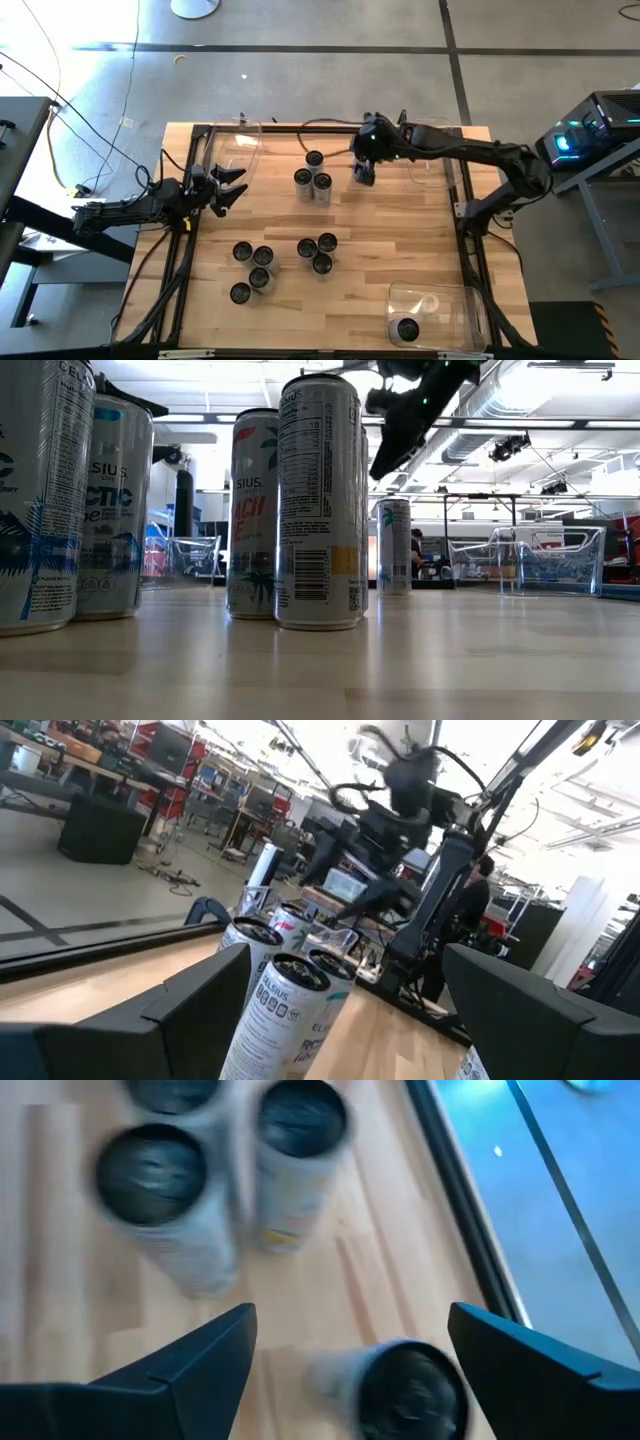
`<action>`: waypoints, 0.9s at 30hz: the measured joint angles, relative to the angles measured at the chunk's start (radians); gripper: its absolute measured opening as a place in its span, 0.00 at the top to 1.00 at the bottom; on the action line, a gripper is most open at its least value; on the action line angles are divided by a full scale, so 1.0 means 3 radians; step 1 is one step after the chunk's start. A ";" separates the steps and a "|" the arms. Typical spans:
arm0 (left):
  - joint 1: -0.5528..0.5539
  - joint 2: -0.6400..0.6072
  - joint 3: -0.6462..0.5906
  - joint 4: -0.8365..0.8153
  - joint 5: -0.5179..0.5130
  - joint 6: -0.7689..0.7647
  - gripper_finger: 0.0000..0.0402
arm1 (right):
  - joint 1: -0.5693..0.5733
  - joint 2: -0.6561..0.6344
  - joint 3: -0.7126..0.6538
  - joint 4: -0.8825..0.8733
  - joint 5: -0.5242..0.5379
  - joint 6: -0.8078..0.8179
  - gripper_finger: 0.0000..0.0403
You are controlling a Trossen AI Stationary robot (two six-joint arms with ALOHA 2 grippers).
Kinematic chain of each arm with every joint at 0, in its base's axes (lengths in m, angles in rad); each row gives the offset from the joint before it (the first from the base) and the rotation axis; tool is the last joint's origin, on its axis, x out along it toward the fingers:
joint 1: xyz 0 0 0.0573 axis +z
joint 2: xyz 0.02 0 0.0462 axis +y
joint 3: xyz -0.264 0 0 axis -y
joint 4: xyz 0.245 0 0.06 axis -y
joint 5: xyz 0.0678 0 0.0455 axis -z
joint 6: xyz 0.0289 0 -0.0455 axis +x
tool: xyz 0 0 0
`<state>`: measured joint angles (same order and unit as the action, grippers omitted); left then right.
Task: Sort soda cans
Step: Put the white/pink soda can into the top right transparent bin
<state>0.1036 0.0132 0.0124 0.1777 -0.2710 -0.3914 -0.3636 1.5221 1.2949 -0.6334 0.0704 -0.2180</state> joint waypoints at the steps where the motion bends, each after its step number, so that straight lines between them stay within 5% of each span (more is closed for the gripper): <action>1: 0.0000 0.0000 0.0000 0.0004 0.0000 -0.0001 0.19 | -0.0054 0.0021 0.0000 -0.0001 0.0000 0.0000 0.19; 10: 0.0000 0.0000 0.0000 -0.0003 0.0009 -0.0001 0.19 | -0.0456 0.0203 0.0000 -0.0043 -0.0257 0.0094 0.19; 27: 0.0001 -0.0001 0.0000 -0.0003 0.0023 0.0117 0.19 | -0.0446 0.0313 -0.0003 -0.0277 -0.0333 0.0100 0.19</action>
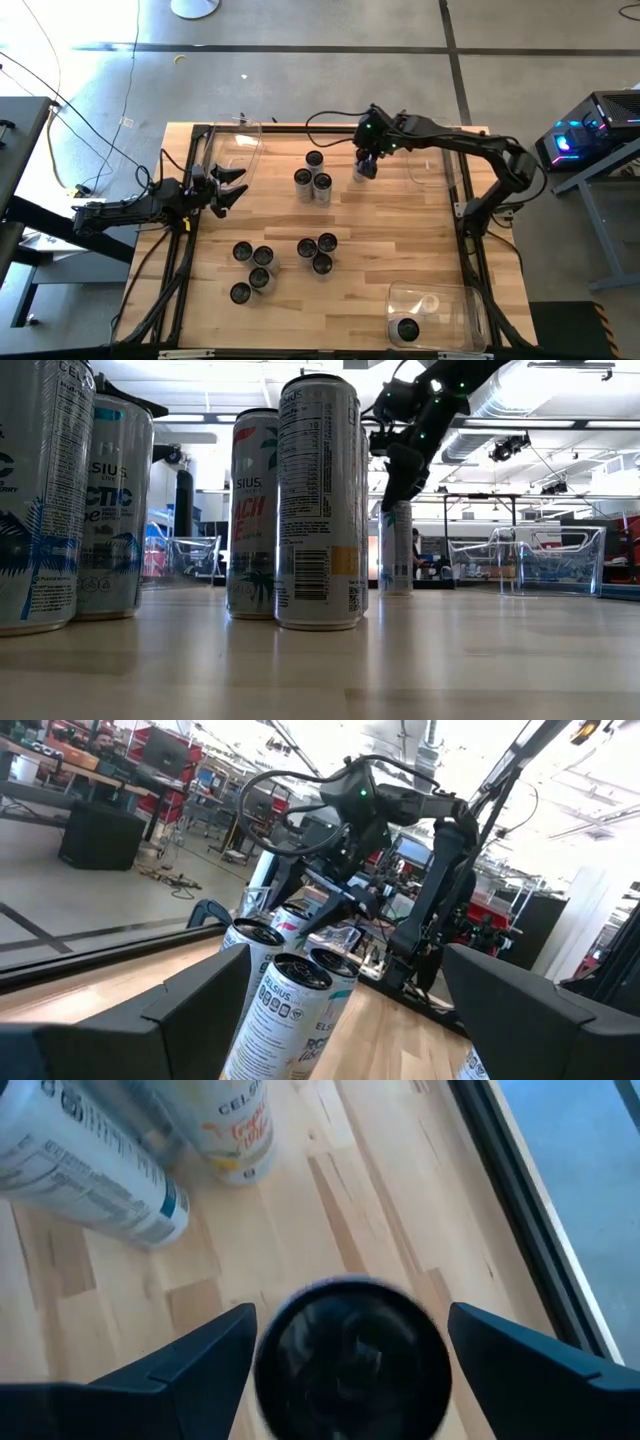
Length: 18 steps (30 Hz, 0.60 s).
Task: Sort soda cans
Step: Put the white/pink soda can into the top right transparent bin
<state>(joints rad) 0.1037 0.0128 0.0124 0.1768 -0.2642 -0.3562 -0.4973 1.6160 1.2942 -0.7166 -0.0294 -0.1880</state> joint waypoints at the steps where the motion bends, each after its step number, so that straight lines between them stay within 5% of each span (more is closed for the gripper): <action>1: 0.0000 0.0001 0.0000 0.0000 0.0000 0.0000 0.19 | 0.0000 -0.0018 0.0000 -0.0034 0.0022 0.0000 0.20; 10: 0.0000 0.0001 0.0000 0.0000 0.0000 0.0005 0.19 | 0.0001 -0.0047 0.0004 -0.0114 0.0029 0.0020 0.39; 18: 0.0000 0.0001 0.0000 0.0001 -0.0001 0.0014 0.19 | 0.0068 -0.0046 0.0004 -0.0105 0.0066 0.0012 0.40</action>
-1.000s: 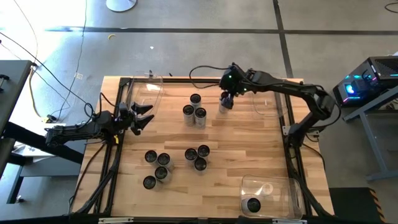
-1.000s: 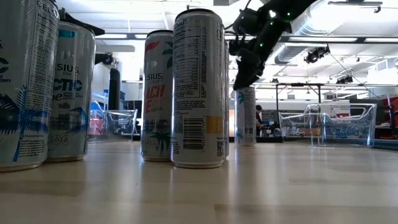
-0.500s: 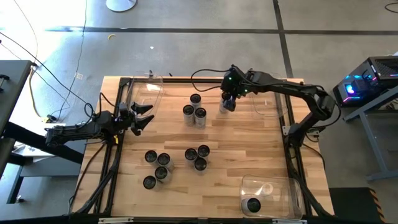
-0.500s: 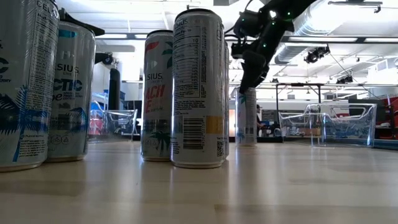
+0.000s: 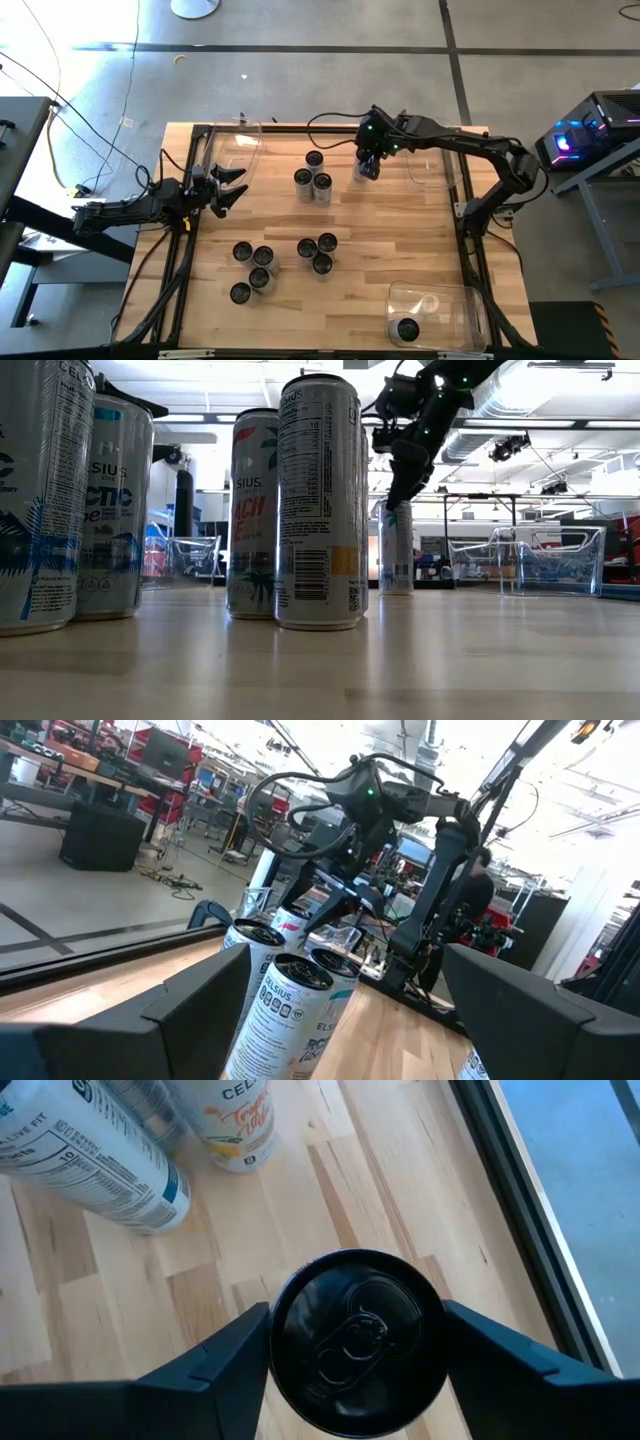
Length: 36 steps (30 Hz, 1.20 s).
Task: Sort soda cans
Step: Put the white/pink soda can into the top right transparent bin
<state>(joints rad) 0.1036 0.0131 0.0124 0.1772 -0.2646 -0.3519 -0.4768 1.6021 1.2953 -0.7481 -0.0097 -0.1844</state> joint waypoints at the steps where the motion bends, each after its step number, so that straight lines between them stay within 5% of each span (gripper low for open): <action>1: 0.0001 0.0000 0.0000 0.0001 0.0000 -0.0002 0.19 | 0.0011 -0.0012 0.0000 -0.0011 0.0012 -0.0014 0.40; 8: 0.0001 0.0000 0.0000 0.0005 0.0000 -0.0006 0.19 | 0.0044 -0.0407 -0.0005 -0.0120 0.0042 -0.0049 0.40; 24: 0.0001 0.0000 0.0000 0.0117 -0.0001 -0.0001 0.19 | -0.0202 -0.1670 -0.0001 -0.0947 0.0879 0.0320 0.40; 36: 0.0000 0.0000 0.0000 0.0201 -0.0003 0.0100 0.19 | -0.0634 -0.1767 -0.0003 -0.1747 0.0980 0.0634 0.40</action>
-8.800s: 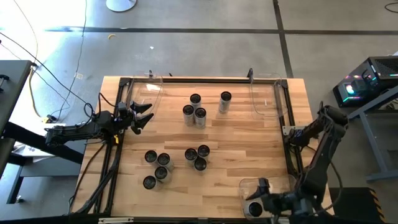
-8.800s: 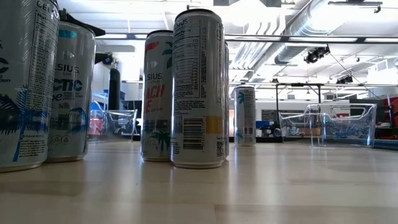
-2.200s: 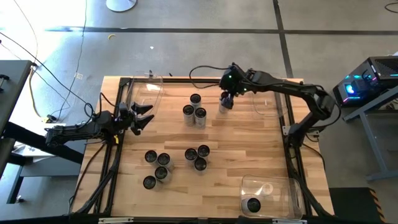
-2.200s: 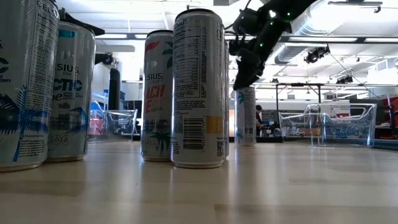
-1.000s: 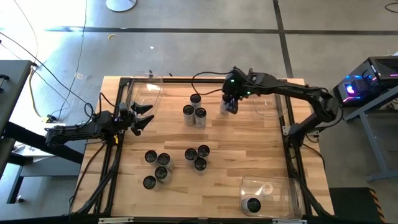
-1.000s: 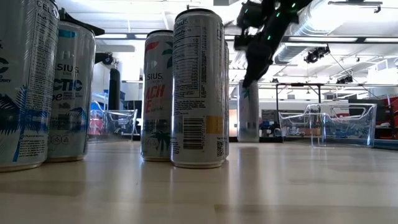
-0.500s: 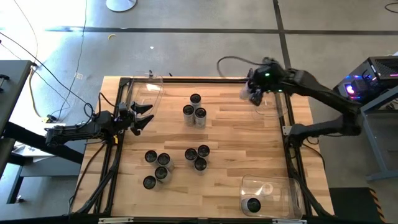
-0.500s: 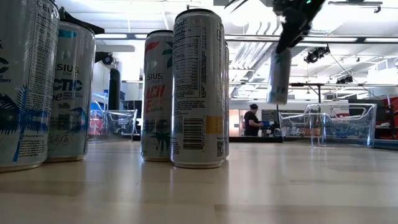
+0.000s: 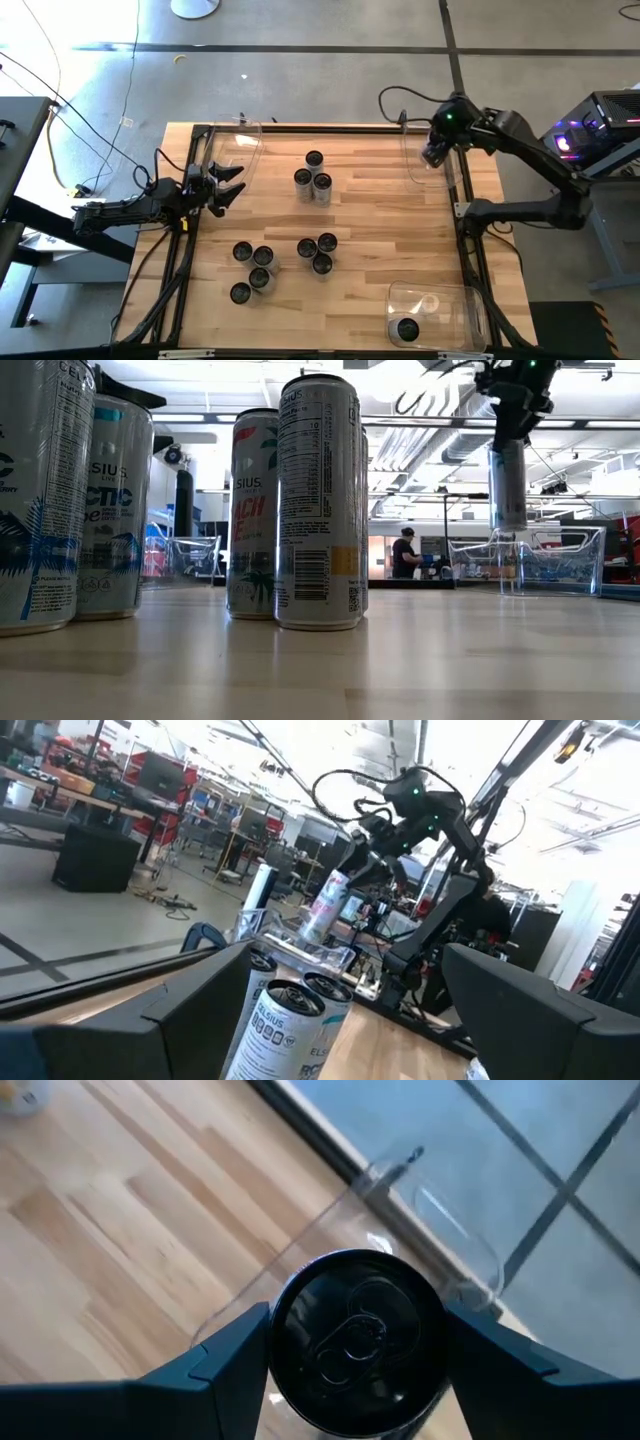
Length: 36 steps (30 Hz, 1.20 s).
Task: Sort soda cans
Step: Put the white/pink soda can into the top right transparent bin
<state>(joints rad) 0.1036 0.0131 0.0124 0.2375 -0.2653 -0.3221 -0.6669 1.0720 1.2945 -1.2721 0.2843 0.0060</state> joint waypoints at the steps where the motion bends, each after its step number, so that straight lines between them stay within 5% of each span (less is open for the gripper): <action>1: 0.0001 -0.0001 0.0000 0.0000 0.0000 0.0008 0.19 | -0.0028 0.0006 0.0000 -0.0053 -0.0012 0.0033 0.40; 9: 0.0001 -0.0001 0.0000 -0.0025 0.0002 0.0025 0.19 | -0.0170 -0.0005 -0.0050 -0.0350 -0.0020 0.0217 0.40; 23: 0.0001 -0.0001 0.0000 -0.0025 0.0003 0.0039 0.19 | -0.0271 -0.0007 -0.0861 -0.0235 -0.0050 0.0205 0.40; 36: 0.0001 -0.0001 0.0000 -0.0024 0.0003 0.0038 0.19 | -0.0271 -0.0012 -0.0973 -0.0157 -0.0093 0.0128 0.35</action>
<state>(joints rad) 0.1040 0.0128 0.0124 0.2302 -0.2646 -0.3107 -0.7483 1.0684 1.0027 -1.3192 0.2564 0.0444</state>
